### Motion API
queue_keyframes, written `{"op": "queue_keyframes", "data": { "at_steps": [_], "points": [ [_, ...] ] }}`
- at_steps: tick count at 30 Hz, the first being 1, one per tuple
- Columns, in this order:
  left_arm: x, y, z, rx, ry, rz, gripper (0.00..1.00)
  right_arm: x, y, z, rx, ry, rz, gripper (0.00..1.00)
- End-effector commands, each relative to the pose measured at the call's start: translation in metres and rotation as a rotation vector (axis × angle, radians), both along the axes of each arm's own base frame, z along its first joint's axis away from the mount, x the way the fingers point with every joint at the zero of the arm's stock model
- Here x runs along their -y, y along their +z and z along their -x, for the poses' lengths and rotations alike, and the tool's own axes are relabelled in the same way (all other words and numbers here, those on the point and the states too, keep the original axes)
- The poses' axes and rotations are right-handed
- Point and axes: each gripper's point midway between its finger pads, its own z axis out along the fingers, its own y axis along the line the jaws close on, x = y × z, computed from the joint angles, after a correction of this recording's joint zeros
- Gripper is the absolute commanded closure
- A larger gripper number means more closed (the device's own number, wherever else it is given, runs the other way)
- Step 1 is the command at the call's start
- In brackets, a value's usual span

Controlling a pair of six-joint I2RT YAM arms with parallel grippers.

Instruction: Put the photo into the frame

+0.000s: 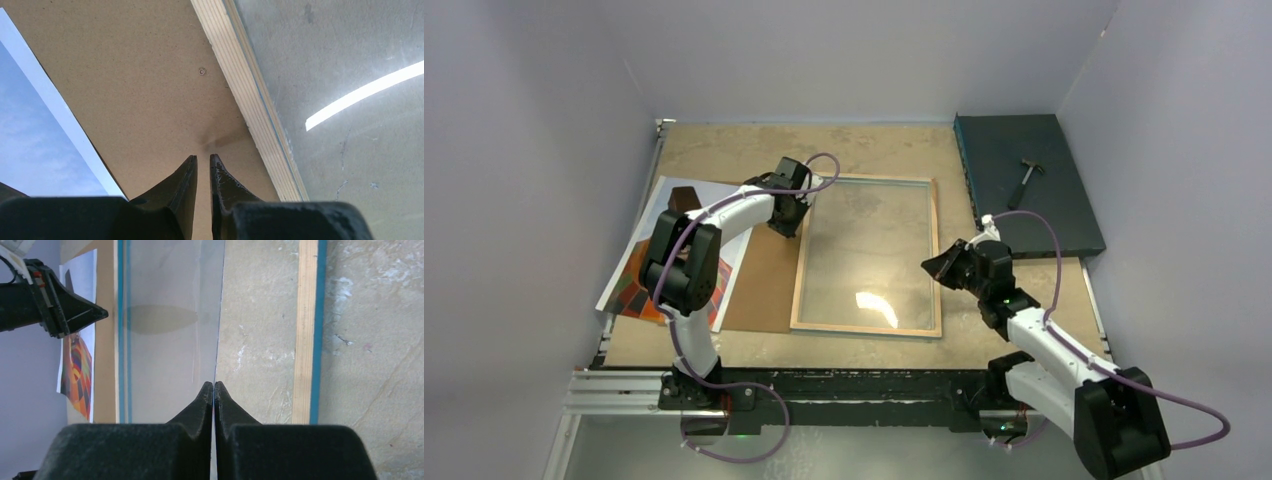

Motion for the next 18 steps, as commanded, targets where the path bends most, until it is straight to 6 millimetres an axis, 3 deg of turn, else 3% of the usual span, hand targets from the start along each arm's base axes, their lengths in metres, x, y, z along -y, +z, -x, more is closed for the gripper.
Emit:
{"op": "queue_keyframes", "data": {
  "at_steps": [1, 11, 18],
  "points": [
    [0.012, 0.025, -0.009, 0.048, 0.002, 0.062, 0.86, 0.011, -0.009, -0.002, -0.028, -0.056, 0.040, 1.00],
    [0.018, 0.020, -0.006, 0.029, -0.004, 0.089, 0.90, 0.003, -0.006, -0.005, -0.009, -0.007, 0.034, 1.00],
    [0.022, 0.011, -0.004, 0.004, -0.010, 0.100, 0.97, -0.008, 0.011, -0.002, 0.073, 0.064, -0.010, 1.00]
  ]
}}
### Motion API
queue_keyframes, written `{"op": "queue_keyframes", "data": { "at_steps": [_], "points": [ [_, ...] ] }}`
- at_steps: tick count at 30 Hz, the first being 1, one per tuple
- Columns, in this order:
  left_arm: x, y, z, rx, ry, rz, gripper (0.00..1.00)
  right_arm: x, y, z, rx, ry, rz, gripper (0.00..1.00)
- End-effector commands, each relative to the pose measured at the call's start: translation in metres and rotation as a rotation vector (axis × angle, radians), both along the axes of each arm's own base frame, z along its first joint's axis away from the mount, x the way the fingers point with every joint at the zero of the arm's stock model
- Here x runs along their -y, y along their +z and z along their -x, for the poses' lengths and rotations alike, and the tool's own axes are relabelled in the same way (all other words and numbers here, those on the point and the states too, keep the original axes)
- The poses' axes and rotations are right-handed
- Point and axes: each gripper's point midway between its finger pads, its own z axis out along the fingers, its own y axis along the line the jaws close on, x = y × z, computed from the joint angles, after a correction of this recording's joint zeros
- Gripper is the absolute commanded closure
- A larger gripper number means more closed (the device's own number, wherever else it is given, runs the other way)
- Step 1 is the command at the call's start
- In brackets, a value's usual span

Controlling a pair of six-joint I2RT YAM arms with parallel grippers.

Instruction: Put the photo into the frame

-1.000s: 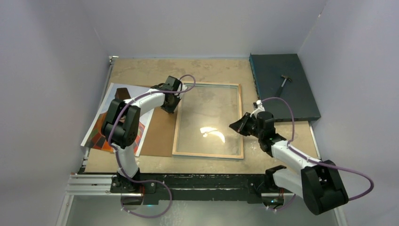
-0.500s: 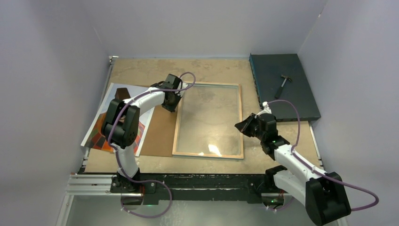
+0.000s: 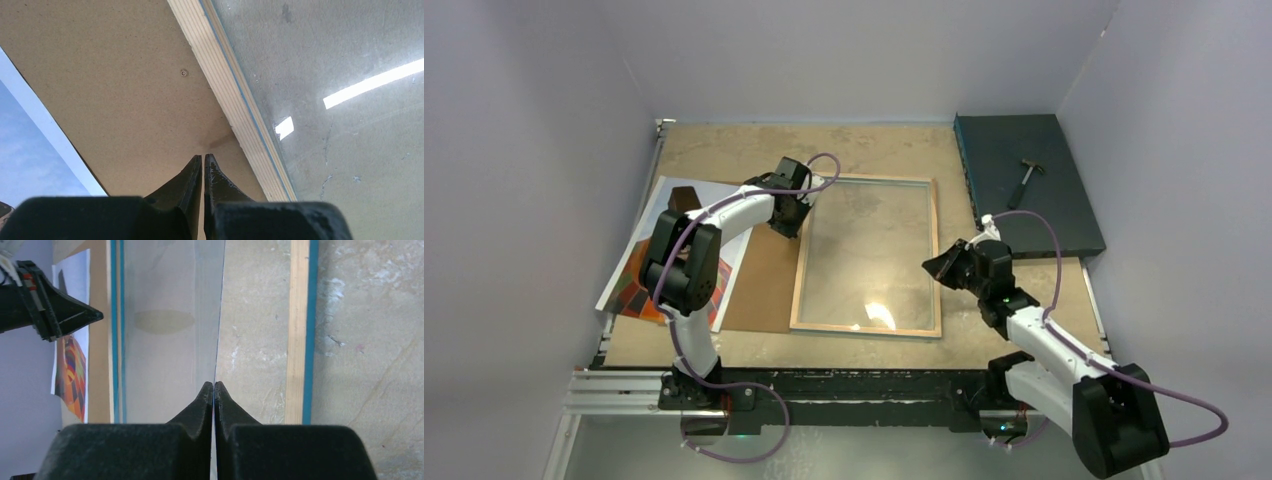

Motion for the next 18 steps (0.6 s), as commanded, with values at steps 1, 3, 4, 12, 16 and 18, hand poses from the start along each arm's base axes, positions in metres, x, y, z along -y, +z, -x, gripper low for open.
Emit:
{"op": "queue_keyframes", "data": {
  "at_steps": [1, 3, 4, 12, 16, 18],
  "points": [
    [0.014, 0.010, -0.008, 0.024, 0.005, 0.056, 0.98, -0.014, 0.025, -0.002, 0.122, 0.092, -0.045, 1.00],
    [0.015, 0.008, -0.008, 0.021, 0.004, 0.059, 1.00, -0.019, 0.033, -0.001, 0.158, 0.124, -0.065, 1.00],
    [0.015, 0.007, -0.008, 0.018, 0.005, 0.059, 1.00, -0.021, 0.041, -0.002, 0.195, 0.132, -0.071, 1.00],
    [0.016, 0.003, -0.005, 0.008, -0.003, 0.054, 1.00, -0.027, 0.046, 0.001, 0.232, 0.188, -0.082, 1.00],
    [0.016, 0.000, -0.004, 0.005, -0.005, 0.050, 1.00, -0.032, 0.057, 0.006, 0.274, 0.220, -0.112, 1.00],
    [0.016, 0.000, -0.004, 0.005, -0.006, 0.048, 1.00, -0.035, 0.063, 0.012, 0.289, 0.246, -0.131, 1.00]
  ]
}}
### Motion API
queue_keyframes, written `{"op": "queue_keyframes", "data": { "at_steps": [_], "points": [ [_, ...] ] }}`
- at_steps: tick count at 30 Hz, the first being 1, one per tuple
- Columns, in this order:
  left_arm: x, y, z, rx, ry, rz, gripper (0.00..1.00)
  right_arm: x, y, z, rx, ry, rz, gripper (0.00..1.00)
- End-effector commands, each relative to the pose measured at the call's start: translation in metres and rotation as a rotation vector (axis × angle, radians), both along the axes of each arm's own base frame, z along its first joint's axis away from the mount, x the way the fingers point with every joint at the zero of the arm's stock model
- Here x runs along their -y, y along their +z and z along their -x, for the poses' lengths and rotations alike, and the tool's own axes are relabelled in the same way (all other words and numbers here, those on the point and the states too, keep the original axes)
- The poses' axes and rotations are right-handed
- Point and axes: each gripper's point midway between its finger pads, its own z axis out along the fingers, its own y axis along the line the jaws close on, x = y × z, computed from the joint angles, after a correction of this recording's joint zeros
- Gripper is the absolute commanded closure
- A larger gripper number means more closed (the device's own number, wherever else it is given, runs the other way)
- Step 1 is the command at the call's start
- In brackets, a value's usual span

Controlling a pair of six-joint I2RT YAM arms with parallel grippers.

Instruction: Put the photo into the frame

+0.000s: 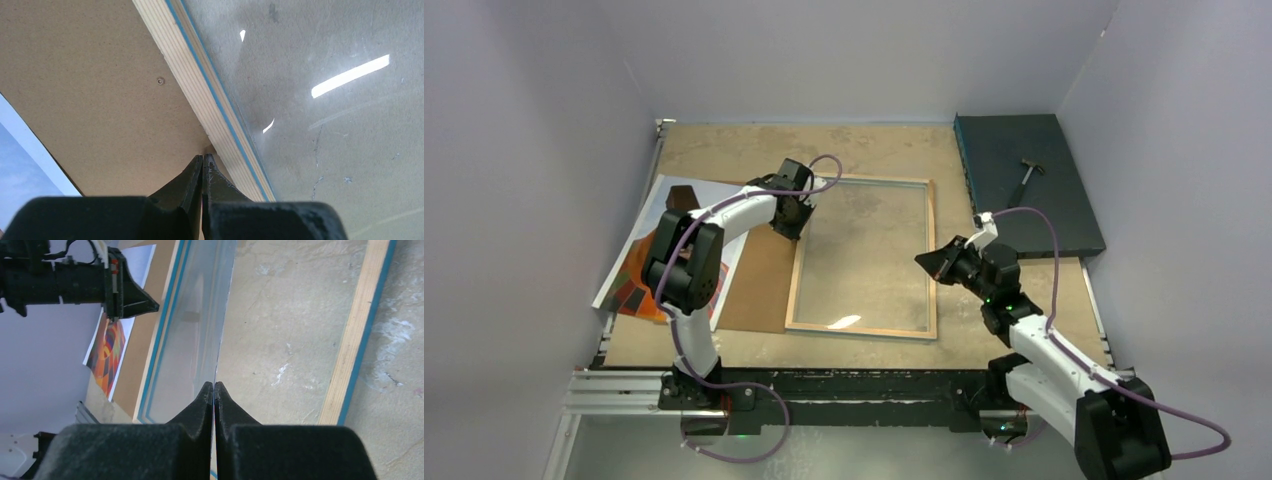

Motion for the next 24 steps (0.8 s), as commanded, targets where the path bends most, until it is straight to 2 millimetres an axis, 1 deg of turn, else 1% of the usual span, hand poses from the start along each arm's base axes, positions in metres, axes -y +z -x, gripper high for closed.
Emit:
{"op": "queue_keyframes", "data": {
  "at_steps": [1, 4, 10, 14, 21, 24],
  "points": [
    [0.008, 0.003, -0.007, 0.019, -0.002, 0.024, 1.00, -0.014, 0.026, 0.013, 0.099, 0.112, -0.050, 1.00],
    [0.008, 0.002, -0.007, 0.017, -0.001, 0.021, 1.00, -0.014, 0.034, 0.020, 0.119, 0.123, -0.063, 1.00],
    [0.007, 0.000, -0.006, 0.013, -0.002, 0.015, 1.00, -0.016, 0.042, 0.026, 0.143, 0.139, -0.091, 1.00],
    [0.007, 0.001, -0.005, 0.017, -0.004, 0.012, 1.00, -0.013, 0.031, 0.020, 0.100, 0.098, -0.091, 1.00],
    [0.006, 0.002, -0.004, 0.018, -0.002, 0.015, 1.00, -0.009, 0.002, 0.009, 0.005, 0.033, -0.096, 1.00],
    [0.007, 0.004, -0.004, 0.020, -0.004, 0.019, 1.00, -0.008, -0.005, 0.008, -0.014, 0.019, -0.095, 1.00]
  ]
}}
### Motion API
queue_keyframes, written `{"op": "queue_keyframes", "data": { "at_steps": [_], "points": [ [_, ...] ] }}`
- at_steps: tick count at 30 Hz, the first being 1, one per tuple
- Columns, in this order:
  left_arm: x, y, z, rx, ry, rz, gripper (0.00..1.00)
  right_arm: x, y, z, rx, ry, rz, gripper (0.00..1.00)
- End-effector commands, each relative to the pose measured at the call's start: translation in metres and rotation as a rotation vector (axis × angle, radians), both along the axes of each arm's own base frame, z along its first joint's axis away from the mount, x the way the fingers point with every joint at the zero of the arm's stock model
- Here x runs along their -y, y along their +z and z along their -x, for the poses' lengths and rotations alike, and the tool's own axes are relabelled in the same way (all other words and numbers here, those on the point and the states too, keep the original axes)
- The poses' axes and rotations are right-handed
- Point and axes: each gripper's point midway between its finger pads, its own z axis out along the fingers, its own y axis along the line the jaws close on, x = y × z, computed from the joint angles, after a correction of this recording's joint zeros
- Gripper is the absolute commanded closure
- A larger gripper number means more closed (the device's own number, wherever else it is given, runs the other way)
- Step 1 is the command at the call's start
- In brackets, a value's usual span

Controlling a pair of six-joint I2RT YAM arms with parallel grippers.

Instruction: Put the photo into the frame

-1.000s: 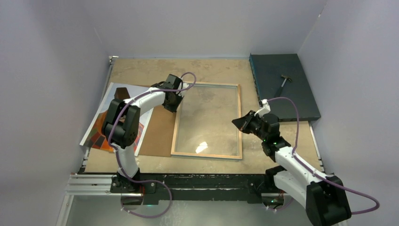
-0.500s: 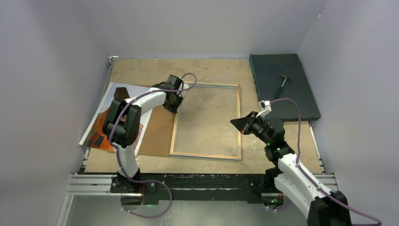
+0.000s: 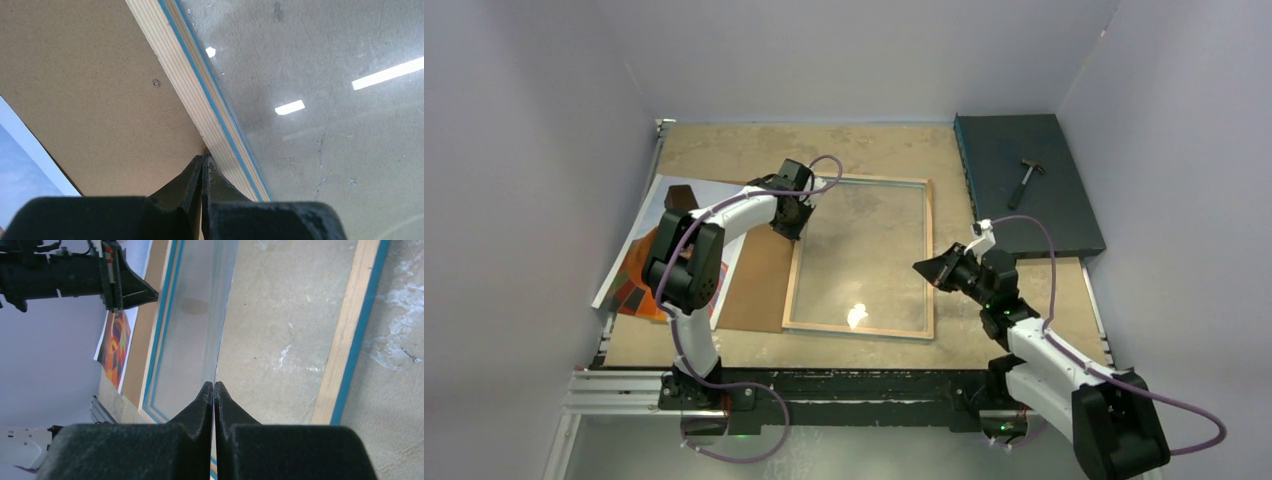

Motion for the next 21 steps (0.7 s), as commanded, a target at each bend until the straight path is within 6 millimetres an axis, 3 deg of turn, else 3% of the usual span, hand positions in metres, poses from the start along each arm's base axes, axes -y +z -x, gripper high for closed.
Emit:
{"op": "queue_keyframes", "data": {
  "at_steps": [1, 6, 13, 21],
  "points": [
    [0.008, 0.006, -0.004, 0.021, -0.004, 0.032, 1.00, -0.002, 0.004, -0.004, 0.025, -0.015, -0.027, 1.00],
    [0.007, 0.005, -0.003, 0.019, -0.006, 0.031, 1.00, -0.003, 0.011, -0.002, 0.055, -0.002, -0.041, 1.00],
    [0.008, 0.009, -0.001, 0.014, 0.001, 0.048, 1.00, -0.004, 0.046, 0.004, 0.188, 0.035, -0.048, 1.00],
    [0.010, 0.008, 0.005, -0.007, 0.011, 0.111, 1.00, -0.002, 0.040, -0.001, 0.175, 0.001, -0.055, 1.00]
  ]
}}
